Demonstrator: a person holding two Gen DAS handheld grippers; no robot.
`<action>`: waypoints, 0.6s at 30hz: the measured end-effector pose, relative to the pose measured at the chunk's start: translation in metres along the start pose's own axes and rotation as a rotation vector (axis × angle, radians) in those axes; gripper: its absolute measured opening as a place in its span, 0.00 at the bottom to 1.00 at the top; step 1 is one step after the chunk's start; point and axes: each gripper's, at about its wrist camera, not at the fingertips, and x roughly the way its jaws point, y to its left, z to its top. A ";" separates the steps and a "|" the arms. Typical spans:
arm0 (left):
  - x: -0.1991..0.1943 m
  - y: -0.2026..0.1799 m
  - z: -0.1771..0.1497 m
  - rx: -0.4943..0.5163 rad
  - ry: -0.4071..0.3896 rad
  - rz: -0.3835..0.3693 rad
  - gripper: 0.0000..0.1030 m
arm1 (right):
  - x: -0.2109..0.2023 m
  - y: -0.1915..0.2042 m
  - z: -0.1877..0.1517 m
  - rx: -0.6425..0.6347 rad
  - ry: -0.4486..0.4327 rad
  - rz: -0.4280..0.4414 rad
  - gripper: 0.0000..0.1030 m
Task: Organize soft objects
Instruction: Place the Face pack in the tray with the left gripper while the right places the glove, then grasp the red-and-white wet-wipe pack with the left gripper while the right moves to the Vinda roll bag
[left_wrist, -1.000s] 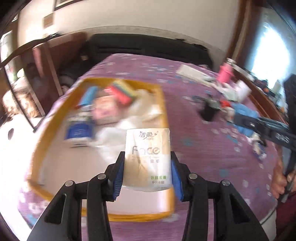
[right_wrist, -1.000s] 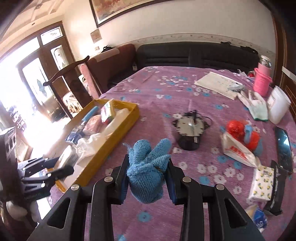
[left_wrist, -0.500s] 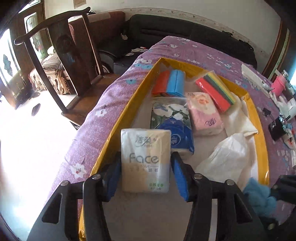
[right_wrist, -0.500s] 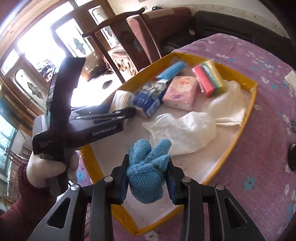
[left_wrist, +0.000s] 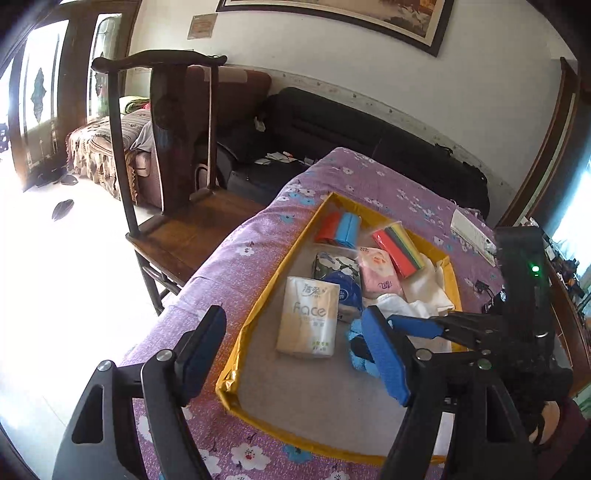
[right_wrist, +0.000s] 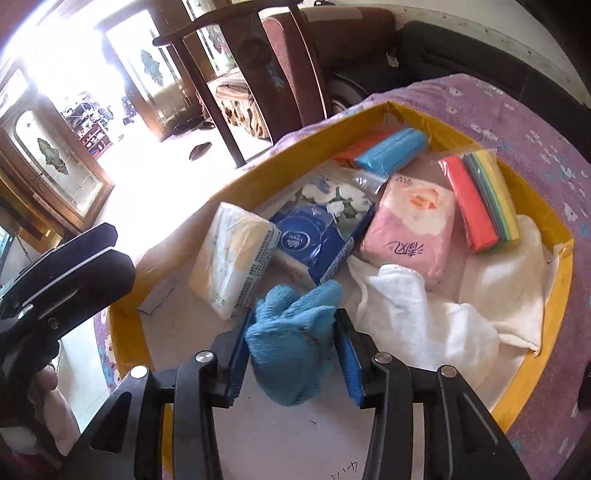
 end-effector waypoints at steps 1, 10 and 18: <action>-0.003 0.001 -0.001 -0.001 -0.010 0.004 0.74 | -0.008 -0.002 -0.001 0.000 -0.027 -0.012 0.68; -0.030 -0.046 -0.019 0.081 -0.086 -0.143 0.79 | -0.132 -0.095 -0.080 0.186 -0.206 -0.214 0.72; -0.028 -0.122 -0.046 0.224 -0.043 -0.251 0.81 | -0.214 -0.263 -0.165 0.506 -0.190 -0.505 0.73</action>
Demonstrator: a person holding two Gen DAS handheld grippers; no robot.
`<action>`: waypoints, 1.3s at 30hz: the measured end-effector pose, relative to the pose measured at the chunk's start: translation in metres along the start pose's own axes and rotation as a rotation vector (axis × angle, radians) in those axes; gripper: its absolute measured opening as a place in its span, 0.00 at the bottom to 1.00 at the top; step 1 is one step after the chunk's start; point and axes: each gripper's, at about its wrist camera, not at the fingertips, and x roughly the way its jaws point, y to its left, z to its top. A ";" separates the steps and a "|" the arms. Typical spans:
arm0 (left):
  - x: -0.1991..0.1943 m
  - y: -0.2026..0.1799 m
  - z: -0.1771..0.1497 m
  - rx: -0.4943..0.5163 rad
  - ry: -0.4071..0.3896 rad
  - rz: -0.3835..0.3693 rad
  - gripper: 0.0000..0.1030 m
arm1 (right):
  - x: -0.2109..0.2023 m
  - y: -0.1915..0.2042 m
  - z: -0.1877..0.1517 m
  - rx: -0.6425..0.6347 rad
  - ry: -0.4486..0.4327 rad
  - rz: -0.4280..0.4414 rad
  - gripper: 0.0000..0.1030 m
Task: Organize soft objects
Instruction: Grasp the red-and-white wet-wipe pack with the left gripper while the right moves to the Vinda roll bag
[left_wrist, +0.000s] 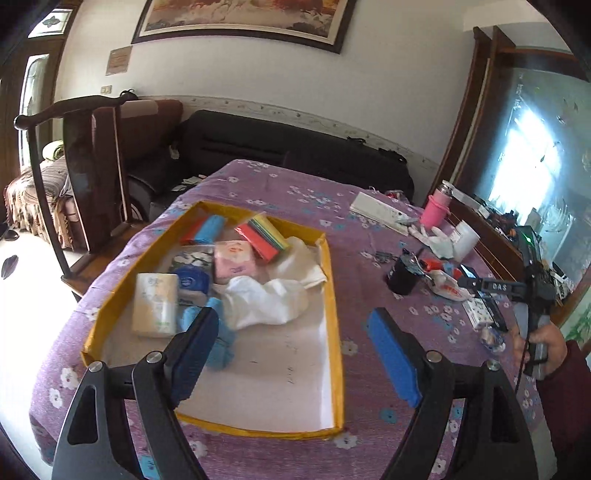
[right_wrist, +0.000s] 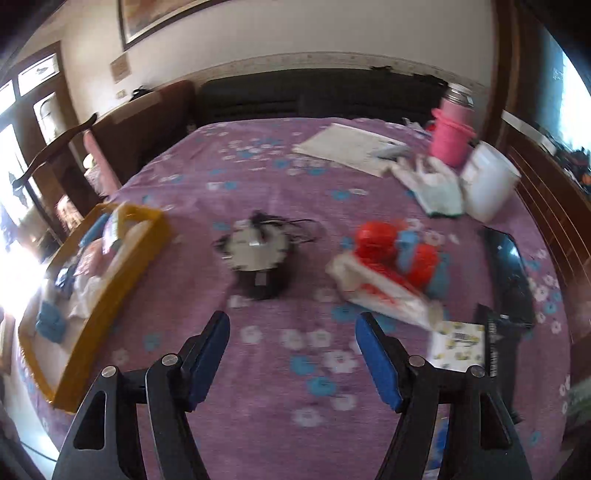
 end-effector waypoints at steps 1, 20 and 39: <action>0.003 -0.007 -0.001 0.008 0.011 -0.005 0.81 | 0.007 -0.015 0.004 0.021 0.017 -0.029 0.73; 0.024 -0.053 -0.017 0.076 0.117 -0.024 0.81 | 0.080 -0.001 0.005 0.068 0.261 0.200 0.46; 0.100 -0.137 -0.053 0.137 0.404 -0.234 0.80 | -0.072 -0.108 -0.075 0.283 0.008 0.080 0.75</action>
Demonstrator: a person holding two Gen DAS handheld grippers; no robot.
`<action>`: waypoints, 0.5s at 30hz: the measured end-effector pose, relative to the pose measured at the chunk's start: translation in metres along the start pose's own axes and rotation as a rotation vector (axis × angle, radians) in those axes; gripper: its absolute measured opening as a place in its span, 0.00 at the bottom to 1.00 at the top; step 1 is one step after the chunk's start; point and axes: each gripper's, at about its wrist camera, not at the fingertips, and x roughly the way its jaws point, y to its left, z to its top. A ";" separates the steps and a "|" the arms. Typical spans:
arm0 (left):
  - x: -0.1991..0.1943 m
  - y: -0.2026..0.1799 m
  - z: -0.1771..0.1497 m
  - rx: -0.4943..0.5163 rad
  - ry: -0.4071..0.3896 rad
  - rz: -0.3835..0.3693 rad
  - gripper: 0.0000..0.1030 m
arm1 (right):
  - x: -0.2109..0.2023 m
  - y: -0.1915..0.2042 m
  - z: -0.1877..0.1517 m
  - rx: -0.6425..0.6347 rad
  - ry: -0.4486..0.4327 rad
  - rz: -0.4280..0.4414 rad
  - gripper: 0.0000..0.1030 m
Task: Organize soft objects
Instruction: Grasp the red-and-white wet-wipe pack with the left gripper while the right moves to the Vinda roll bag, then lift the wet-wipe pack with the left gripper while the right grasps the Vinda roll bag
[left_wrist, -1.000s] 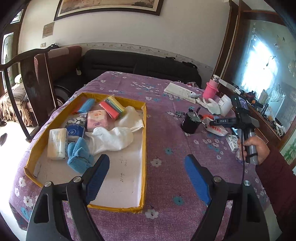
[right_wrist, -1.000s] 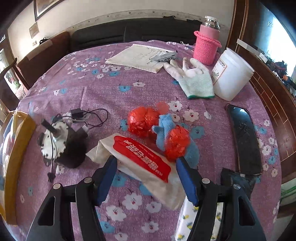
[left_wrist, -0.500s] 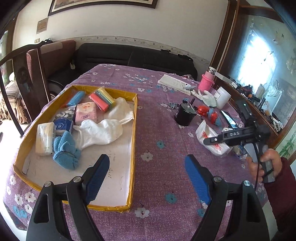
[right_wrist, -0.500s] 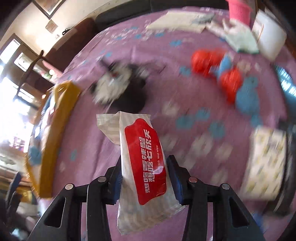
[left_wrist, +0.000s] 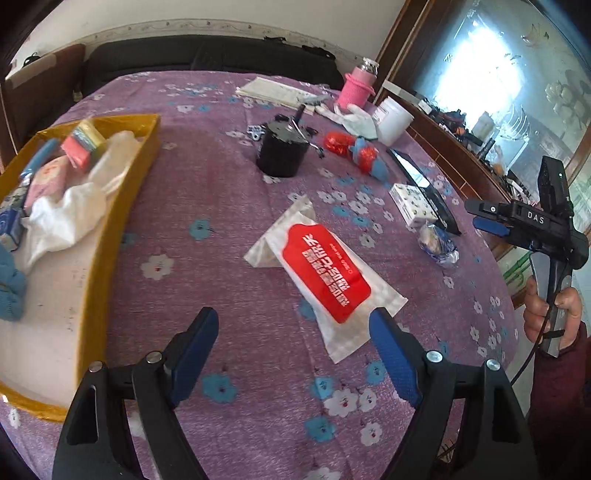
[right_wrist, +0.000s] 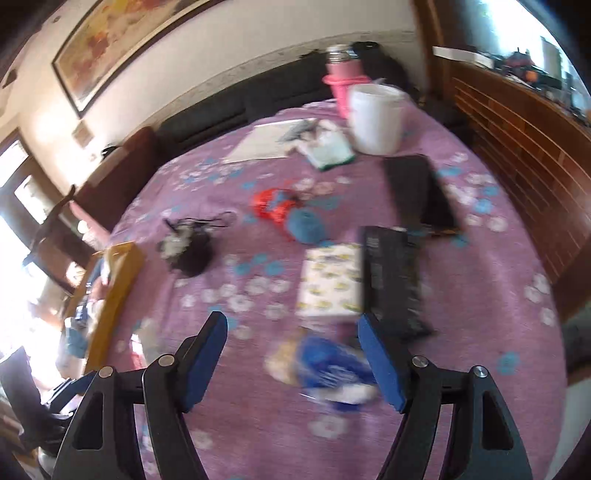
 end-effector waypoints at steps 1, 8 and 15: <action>0.008 -0.004 0.004 -0.001 0.018 -0.008 0.80 | 0.001 -0.008 -0.002 0.014 0.013 -0.008 0.75; 0.060 -0.022 0.030 -0.012 0.107 0.036 0.81 | 0.011 -0.035 -0.020 0.010 0.031 0.017 0.75; 0.086 -0.057 0.034 0.128 0.102 0.162 0.94 | 0.044 -0.020 -0.022 -0.033 0.099 0.065 0.76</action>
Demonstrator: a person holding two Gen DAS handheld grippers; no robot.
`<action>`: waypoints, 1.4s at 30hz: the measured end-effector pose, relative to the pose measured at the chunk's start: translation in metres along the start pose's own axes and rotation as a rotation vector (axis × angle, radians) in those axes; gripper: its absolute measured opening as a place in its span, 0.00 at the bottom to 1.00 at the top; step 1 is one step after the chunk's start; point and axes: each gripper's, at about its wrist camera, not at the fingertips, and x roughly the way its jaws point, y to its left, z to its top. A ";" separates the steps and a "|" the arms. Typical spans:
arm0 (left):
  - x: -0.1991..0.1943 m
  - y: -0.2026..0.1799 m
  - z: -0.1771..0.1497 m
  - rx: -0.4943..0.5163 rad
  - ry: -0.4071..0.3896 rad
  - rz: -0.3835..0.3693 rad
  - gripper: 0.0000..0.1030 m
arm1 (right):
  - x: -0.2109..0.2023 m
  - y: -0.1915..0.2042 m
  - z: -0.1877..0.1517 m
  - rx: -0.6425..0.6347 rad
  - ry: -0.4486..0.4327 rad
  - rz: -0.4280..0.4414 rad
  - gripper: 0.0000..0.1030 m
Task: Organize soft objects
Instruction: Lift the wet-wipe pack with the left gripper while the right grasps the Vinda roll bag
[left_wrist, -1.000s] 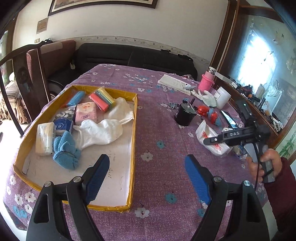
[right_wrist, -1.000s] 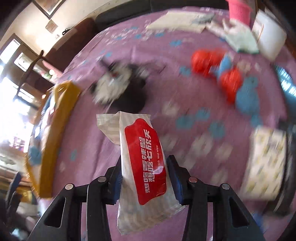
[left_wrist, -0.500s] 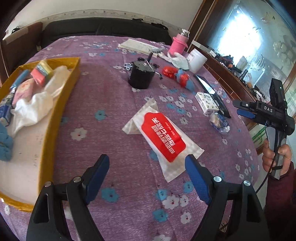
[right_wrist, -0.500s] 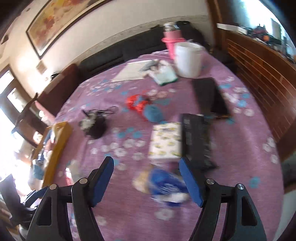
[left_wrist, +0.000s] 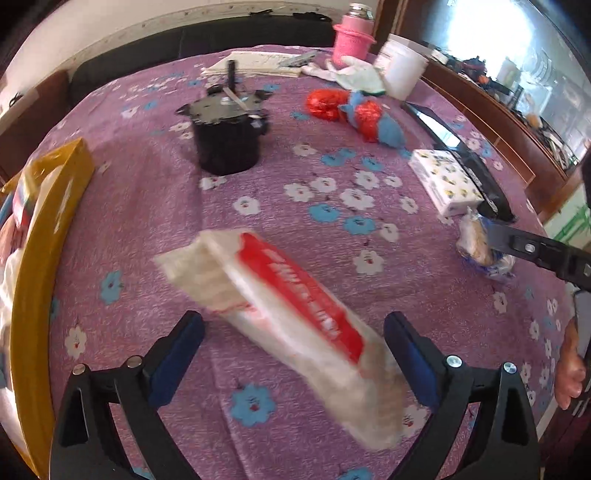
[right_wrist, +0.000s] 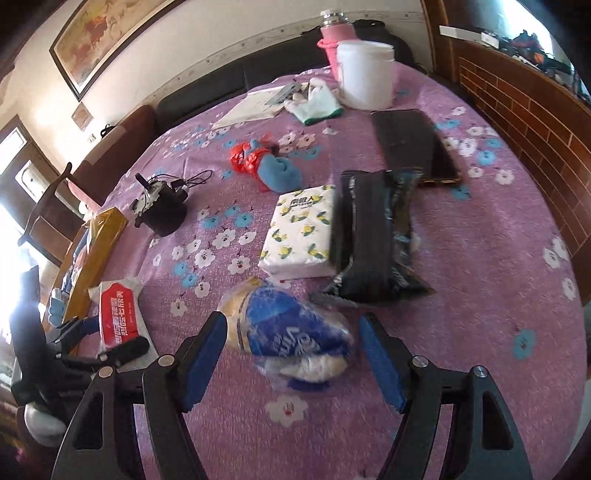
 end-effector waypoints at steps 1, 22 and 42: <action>-0.002 -0.001 -0.002 0.013 0.000 -0.016 0.86 | 0.004 0.001 -0.001 0.009 0.024 0.050 0.76; -0.014 0.041 -0.006 -0.130 0.003 -0.066 0.89 | 0.031 0.061 -0.009 -0.167 0.035 0.002 0.77; -0.095 0.076 -0.032 -0.184 -0.221 -0.197 0.43 | 0.003 0.090 -0.012 -0.220 -0.043 0.007 0.51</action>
